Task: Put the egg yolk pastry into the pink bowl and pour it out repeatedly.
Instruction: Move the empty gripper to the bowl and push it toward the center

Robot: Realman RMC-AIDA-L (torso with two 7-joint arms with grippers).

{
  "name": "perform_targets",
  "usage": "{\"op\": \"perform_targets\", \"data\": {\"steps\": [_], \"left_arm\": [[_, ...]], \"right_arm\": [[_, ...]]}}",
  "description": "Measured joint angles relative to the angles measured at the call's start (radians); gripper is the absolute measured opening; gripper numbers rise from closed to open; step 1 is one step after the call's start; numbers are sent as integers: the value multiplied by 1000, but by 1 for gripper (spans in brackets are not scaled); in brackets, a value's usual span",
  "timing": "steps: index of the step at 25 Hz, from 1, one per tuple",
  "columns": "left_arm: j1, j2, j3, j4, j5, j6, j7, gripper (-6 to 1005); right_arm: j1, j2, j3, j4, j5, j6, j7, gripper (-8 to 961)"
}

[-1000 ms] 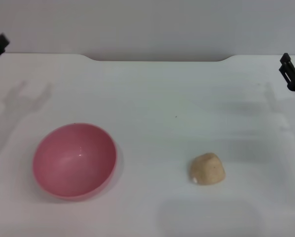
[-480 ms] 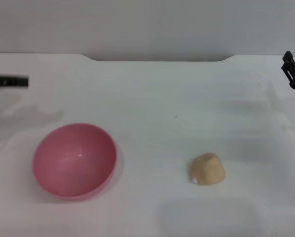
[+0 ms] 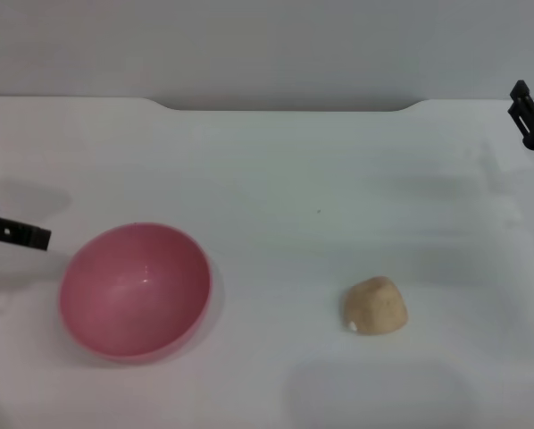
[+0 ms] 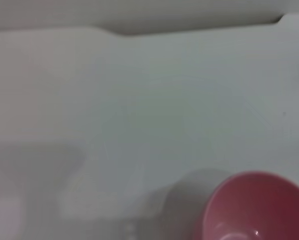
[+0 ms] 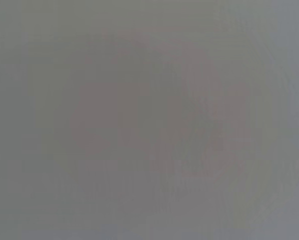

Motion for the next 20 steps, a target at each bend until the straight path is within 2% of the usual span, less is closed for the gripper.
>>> {"op": "perform_targets", "data": {"steps": [6, 20], "left_arm": [[-27, -22, 10, -36, 38, -35, 3, 828], [-138, -30, 34, -274, 136, 68, 41, 828]], "right_arm": [[3, 0, 0, -1, 0, 1, -1, 637], [-7, 1, 0, 2, 0, 1, -1, 637]]}}
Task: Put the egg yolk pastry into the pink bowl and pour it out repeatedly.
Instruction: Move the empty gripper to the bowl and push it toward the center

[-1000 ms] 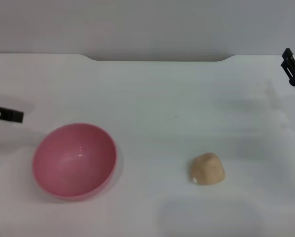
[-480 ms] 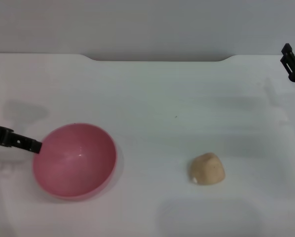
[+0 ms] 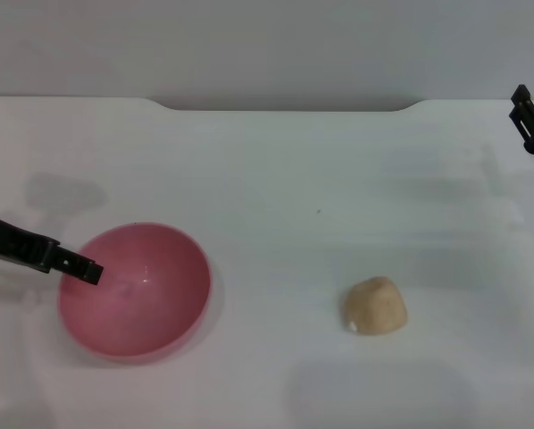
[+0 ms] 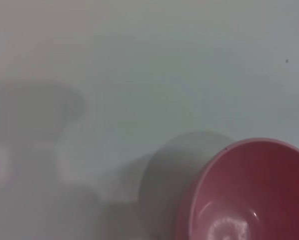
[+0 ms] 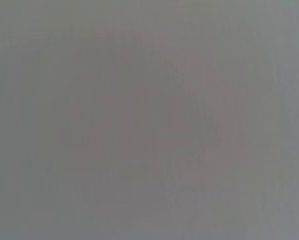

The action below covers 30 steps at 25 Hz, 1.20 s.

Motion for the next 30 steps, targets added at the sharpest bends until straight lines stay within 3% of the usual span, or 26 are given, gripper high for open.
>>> {"op": "perform_targets", "data": {"steps": [13, 24, 30], "left_arm": [[-71, -17, 26, -163, 97, 124, 12, 829], [-81, -20, 75, -200, 90, 130, 13, 773], [-84, -19, 76, -204, 89, 131, 26, 536]], "right_arm": [[-10, 0, 0, 3, 0, 0, 4, 636], [-11, 0, 0, 2, 0, 0, 8, 636], [-11, 0, 0, 2, 0, 0, 8, 636]]}}
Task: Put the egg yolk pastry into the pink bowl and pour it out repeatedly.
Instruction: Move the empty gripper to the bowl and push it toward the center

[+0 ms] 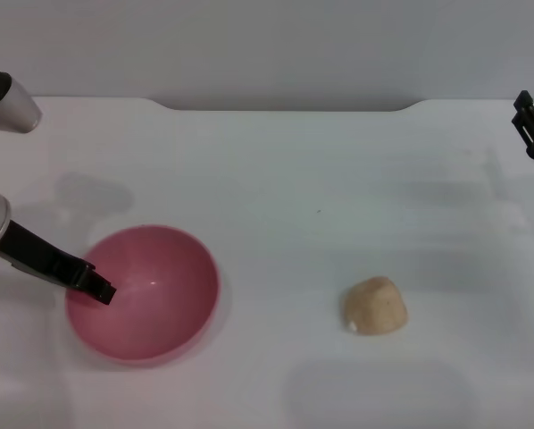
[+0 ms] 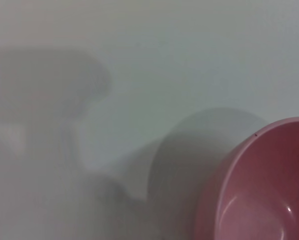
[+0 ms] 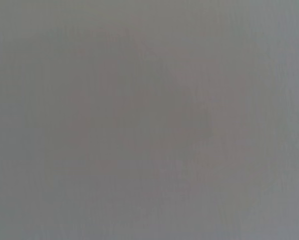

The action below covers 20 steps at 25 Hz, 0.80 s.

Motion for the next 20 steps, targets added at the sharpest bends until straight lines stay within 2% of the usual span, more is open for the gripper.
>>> {"op": "perform_targets", "data": {"steps": [2, 16, 18, 20], "left_arm": [[-1, 0, 0, 0, 0, 0, 2, 325], [-1, 1, -1, -4, 2, 23, 3, 47], [-1, 1, -5, 0, 0, 31, 3, 14], [-1, 1, -8, 4, -8, 44, 2, -2]], "right_arm": [[0, 0, 0, 0, 0, 0, 0, 636], [23, -2, 8, -4, 0, 6, 35, 635], [34, -3, 32, -13, 0, 53, 117, 635], [54, -8, 39, -39, -11, 156, 253, 635]]}}
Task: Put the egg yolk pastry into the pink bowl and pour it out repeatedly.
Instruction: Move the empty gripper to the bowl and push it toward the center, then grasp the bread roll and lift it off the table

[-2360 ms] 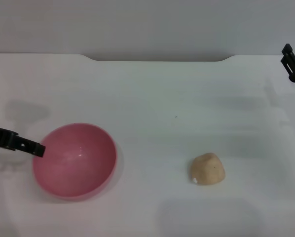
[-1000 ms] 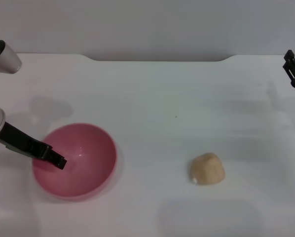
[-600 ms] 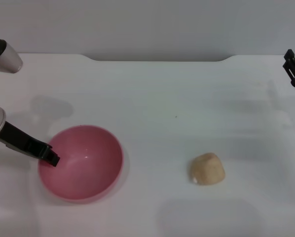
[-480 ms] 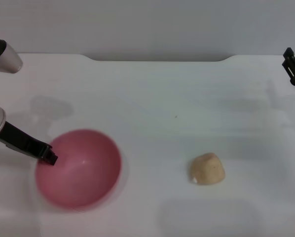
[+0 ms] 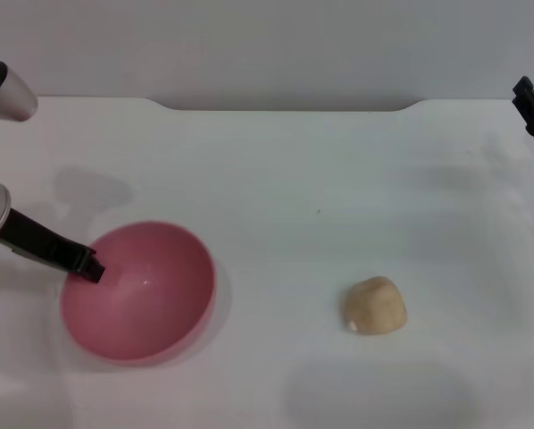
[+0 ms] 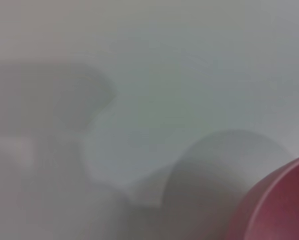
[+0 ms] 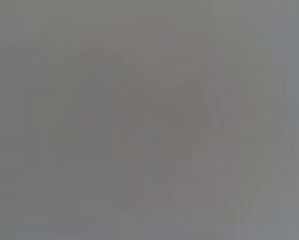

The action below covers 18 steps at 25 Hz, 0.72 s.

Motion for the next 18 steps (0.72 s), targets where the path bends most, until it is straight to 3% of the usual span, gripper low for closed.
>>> {"op": "perform_targets", "data": {"steps": [4, 7, 12, 18], "left_arm": [[-6, 3, -1, 1, -28, 27, 0, -2], [-12, 3, -1, 1, -28, 34, 0, -3], [-20, 1, 1, 3, -34, 45, 0, -3], [-31, -1, 7, 4, -56, 64, -2, -2]], "right_arm": [[44, -19, -110, -104, -191, 224, 415, 635], [61, -38, -220, -216, -497, 232, 813, 635], [82, -65, -278, -477, -1058, 9, 1320, 634], [152, -64, -279, -684, -1527, -294, 1480, 634]]}}
